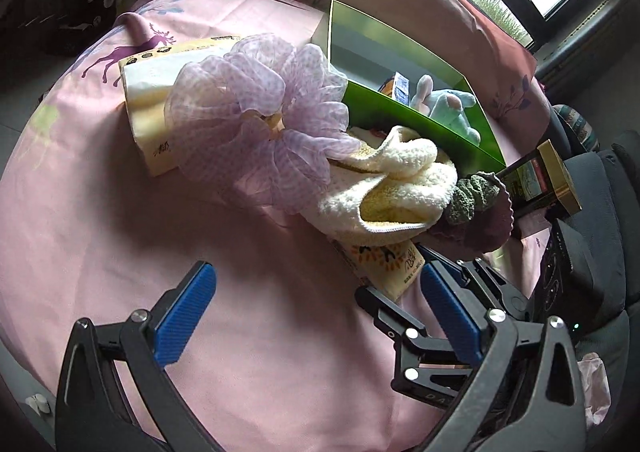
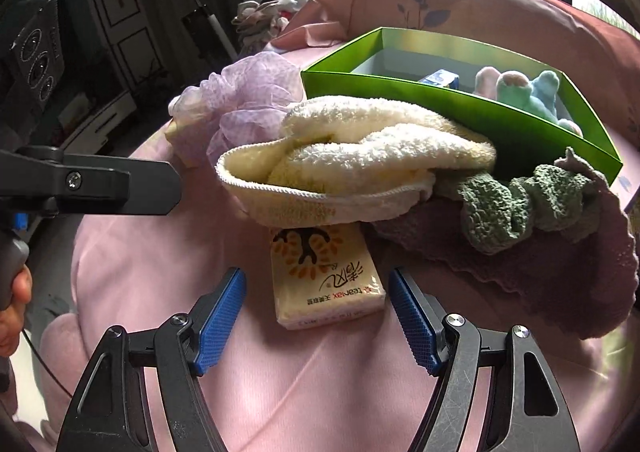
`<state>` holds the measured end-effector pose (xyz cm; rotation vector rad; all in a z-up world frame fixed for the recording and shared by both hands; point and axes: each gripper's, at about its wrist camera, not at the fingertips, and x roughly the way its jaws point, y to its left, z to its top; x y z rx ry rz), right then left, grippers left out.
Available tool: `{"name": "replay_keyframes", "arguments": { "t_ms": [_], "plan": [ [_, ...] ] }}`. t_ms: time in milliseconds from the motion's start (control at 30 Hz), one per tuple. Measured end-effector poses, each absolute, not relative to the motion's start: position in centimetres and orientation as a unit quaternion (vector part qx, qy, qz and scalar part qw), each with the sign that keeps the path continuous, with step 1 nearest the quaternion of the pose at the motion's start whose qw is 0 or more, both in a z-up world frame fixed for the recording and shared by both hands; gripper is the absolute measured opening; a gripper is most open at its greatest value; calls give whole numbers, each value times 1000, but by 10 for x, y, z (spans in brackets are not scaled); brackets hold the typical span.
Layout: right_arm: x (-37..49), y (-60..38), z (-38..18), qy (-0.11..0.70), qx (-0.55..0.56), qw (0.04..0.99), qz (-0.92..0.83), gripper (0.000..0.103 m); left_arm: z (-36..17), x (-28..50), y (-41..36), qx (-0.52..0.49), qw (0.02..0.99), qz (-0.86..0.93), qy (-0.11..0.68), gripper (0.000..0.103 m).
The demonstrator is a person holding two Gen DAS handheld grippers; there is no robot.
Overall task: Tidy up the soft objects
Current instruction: 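Move the right gripper to the tissue pack beside the towel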
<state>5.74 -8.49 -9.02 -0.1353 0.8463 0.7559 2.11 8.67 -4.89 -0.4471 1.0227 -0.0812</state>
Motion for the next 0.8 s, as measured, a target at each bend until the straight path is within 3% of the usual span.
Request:
{"name": "replay_keyframes", "arguments": {
  "t_ms": [33, 133, 433, 800],
  "plan": [
    [58, -83, -92, 402, -67, 840, 358, 74, -51, 19, 86, -210, 847, -38, 486, 102],
    [57, -79, -95, 408, -76, 834, 363, 56, -56, 15, 82, -213, 844, -39, 492, 102],
    [36, -104, -89, 411, -73, 826, 380, 54, -68, 8, 72, -200, 836, -41, 509, 102],
    [17, -166, -89, 418, -62, 819, 389, 54, -78, 15, 6, -150, 835, -128, 515, 102]
  ]
}}
